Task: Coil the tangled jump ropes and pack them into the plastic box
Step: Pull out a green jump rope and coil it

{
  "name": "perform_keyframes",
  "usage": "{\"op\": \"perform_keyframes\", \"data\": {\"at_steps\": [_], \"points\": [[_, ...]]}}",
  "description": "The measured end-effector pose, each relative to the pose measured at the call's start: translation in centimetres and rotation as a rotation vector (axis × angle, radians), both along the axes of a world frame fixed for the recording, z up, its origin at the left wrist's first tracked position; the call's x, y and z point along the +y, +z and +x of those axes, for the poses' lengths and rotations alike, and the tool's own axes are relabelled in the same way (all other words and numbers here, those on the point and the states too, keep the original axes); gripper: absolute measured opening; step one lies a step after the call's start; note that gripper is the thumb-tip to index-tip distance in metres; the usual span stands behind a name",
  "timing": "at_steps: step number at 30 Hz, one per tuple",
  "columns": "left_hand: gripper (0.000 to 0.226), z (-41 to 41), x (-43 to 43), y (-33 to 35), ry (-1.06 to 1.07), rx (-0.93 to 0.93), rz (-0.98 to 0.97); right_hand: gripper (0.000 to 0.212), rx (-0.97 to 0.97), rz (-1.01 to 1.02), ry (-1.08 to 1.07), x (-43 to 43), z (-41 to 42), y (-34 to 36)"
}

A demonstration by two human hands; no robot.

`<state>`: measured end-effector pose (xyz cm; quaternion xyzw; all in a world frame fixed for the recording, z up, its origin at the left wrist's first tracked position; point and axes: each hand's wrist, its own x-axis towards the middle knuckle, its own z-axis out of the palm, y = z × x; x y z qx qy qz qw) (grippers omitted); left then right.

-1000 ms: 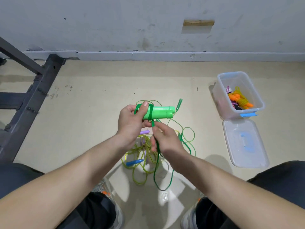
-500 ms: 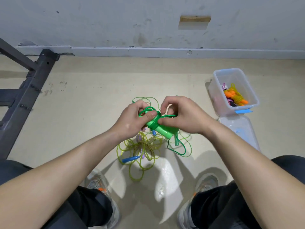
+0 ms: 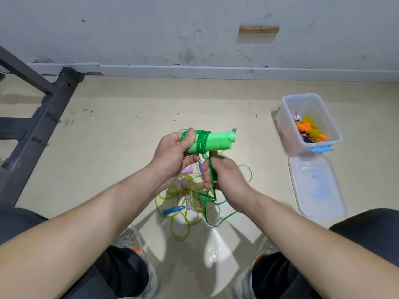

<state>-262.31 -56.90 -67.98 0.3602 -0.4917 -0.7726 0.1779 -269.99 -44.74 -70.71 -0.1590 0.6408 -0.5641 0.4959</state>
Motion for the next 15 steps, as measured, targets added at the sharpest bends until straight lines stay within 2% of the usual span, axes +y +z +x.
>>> {"op": "perform_keyframes", "data": {"at_steps": [2, 4, 6, 8, 10, 13, 15], "points": [[0.019, -0.1, -0.4, -0.5, 0.094, -0.068, -0.105, 0.033, 0.402, 0.13, 0.169, 0.5, 1.0, 0.1], [0.021, 0.2, -0.8, -1.4, 0.124, -0.236, -0.402, 0.022, 0.81, 0.248, 0.367, 0.8, 1.4, 0.5], [0.026, 0.5, -1.1, -2.1, 0.072, -0.365, -0.664, 0.017, 1.083, 0.313, 0.433, 0.7, 1.1, 1.8], [0.027, 0.7, -1.0, -2.2, -0.004, -0.391, -0.755, 0.021, 1.252, 0.306, 0.411, 0.6, -0.4, 3.0], [0.027, 0.8, -1.0, -2.2, -0.084, -0.386, -0.769, 0.022, 1.26, 0.221, 0.418, 0.5, -2.6, 3.9], [0.025, 0.8, -1.2, -2.3, -0.231, -0.331, -0.659, 0.007, 0.976, 0.031, 0.457, 0.7, -5.5, 4.1], [0.022, 0.9, -1.1, -2.0, -0.337, -0.27, -0.516, 0.017, 0.775, -0.062, 0.436, 0.9, -6.7, 3.8]]}}
